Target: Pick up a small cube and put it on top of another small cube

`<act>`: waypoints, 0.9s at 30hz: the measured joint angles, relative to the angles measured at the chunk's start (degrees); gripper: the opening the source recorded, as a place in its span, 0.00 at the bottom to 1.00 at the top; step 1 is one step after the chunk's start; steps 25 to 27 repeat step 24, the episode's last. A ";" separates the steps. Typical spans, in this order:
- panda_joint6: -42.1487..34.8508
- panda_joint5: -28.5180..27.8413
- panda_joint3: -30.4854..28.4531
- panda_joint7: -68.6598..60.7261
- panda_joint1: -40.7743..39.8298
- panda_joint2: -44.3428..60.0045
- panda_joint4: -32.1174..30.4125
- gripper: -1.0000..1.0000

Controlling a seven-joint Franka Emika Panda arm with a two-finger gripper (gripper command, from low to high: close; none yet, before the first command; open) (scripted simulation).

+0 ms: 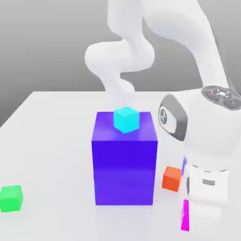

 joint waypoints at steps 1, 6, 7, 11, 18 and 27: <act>-0.10 0.34 -0.92 -2.04 -1.79 -0.52 -0.43 0.00; -0.63 2.14 -5.54 -12.49 -11.01 -3.24 -2.63 0.00; -0.73 2.60 -6.54 -14.73 -12.88 -3.81 -3.08 0.00; -1.17 4.71 -10.93 -24.32 -20.57 -6.13 -4.90 0.00; 1.93 11.18 -16.38 -40.40 -31.64 -4.46 -6.29 0.00; 6.04 14.49 -14.25 -43.06 -33.67 0.25 -6.01 1.00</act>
